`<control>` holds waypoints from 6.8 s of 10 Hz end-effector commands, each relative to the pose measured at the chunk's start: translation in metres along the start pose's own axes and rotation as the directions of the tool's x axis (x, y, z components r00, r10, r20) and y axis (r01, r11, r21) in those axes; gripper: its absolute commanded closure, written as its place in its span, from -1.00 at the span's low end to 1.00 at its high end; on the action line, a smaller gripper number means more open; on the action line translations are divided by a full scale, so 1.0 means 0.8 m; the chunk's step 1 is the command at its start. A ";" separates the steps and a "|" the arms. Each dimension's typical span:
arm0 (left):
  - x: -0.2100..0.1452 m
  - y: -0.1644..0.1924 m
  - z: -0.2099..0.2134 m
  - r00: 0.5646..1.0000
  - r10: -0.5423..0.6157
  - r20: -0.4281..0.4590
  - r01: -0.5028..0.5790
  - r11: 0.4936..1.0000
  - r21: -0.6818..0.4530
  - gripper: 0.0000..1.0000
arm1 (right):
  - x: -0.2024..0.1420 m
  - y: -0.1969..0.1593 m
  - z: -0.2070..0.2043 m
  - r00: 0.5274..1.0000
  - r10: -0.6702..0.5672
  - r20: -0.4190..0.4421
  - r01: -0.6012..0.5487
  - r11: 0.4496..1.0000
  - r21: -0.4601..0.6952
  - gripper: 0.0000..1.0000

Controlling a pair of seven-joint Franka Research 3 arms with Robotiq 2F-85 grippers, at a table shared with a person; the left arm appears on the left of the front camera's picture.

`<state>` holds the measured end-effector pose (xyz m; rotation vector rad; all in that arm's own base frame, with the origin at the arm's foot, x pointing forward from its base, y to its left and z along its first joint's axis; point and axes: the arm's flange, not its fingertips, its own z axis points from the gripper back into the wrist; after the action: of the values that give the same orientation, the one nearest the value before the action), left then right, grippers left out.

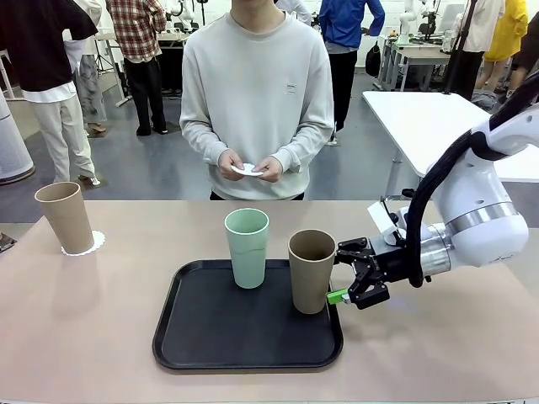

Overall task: Place coasters on the table and set cups on them.
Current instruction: Take one Reusable plastic cup from the Flat Tray and place it on a coaster set by the human.

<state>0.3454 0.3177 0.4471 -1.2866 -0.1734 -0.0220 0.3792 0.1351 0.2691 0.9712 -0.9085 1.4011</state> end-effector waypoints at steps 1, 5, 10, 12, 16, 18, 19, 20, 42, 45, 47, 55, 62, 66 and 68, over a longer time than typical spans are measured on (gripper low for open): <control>-0.002 -0.002 0.001 1.000 0.001 0.002 -0.001 1.000 -0.011 -1.00 | -0.008 -0.007 -0.022 1.000 0.017 0.002 -0.017 0.999 -0.027 -1.00; -0.002 -0.002 0.001 1.000 0.001 0.002 -0.001 1.000 -0.011 -1.00 | -0.010 -0.023 -0.032 1.000 -0.002 0.026 0.003 0.999 -0.044 -1.00; -0.002 -0.002 0.001 1.000 0.001 0.002 -0.001 1.000 -0.011 -1.00 | -0.003 -0.023 -0.053 0.998 0.001 0.063 -0.001 1.000 -0.002 -1.00; -0.002 -0.002 0.001 1.000 0.001 0.002 -0.001 1.000 -0.011 -1.00 | -0.004 -0.022 -0.049 0.996 0.019 0.089 -0.022 0.999 0.033 0.20; -0.002 -0.002 0.001 1.000 0.001 0.002 -0.001 1.000 -0.011 -1.00 | 0.002 -0.019 -0.041 0.995 -0.009 0.099 0.010 1.000 -0.014 1.00; -0.002 -0.002 0.001 1.000 0.001 0.002 -0.001 1.000 -0.011 -1.00 | 0.095 0.003 -0.004 0.992 -0.117 0.043 0.120 0.989 -0.087 1.00; -0.002 -0.002 0.001 1.000 0.001 0.002 -0.001 1.000 -0.011 -1.00 | 0.169 0.025 0.018 0.995 -0.092 0.031 0.095 0.991 -0.092 1.00; -0.002 -0.002 0.001 1.000 0.001 0.002 -0.001 1.000 -0.011 -1.00 | 0.222 0.038 0.033 0.997 -0.075 0.030 0.078 0.992 -0.095 1.00; -0.002 -0.002 0.001 1.000 0.001 0.002 -0.001 1.000 -0.011 -1.00 | 0.233 -0.087 0.345 0.993 -0.107 0.042 0.113 0.843 -0.527 -0.67; -0.002 -0.002 0.001 1.000 0.001 0.002 -0.001 1.000 -0.011 -1.00 | 0.235 -0.078 0.356 0.994 -0.106 0.041 0.111 0.828 -0.550 -0.67; -0.002 -0.002 0.001 1.000 0.001 0.002 -0.001 1.000 -0.011 -1.00 | 0.241 -0.091 0.359 0.992 -0.105 0.075 0.129 0.836 -0.534 -0.67; -0.002 -0.002 0.001 1.000 0.001 0.002 -0.001 1.000 -0.011 -1.00 | 0.117 -0.134 0.352 0.986 -0.163 0.022 0.153 0.860 -0.487 -0.68; -0.002 -0.002 0.001 1.000 0.001 0.002 -0.001 1.000 -0.011 -1.00 | -0.017 -0.152 0.327 0.960 -0.237 0.151 0.277 0.883 -0.378 -0.68; -0.002 -0.002 0.001 1.000 0.001 0.002 -0.001 1.000 -0.011 -1.00 | -0.057 -0.158 0.307 0.956 -0.240 0.166 0.287 0.873 -0.393 -0.68; -0.002 -0.002 0.001 1.000 0.001 0.002 -0.001 1.000 -0.011 -1.00 | -0.072 -0.161 0.297 0.955 -0.248 0.162 0.292 0.878 -0.380 -0.68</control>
<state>0.3454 0.3178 0.4467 -1.2874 -0.1731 -0.0216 0.5144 -0.1021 0.3052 0.8270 -1.0171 0.8697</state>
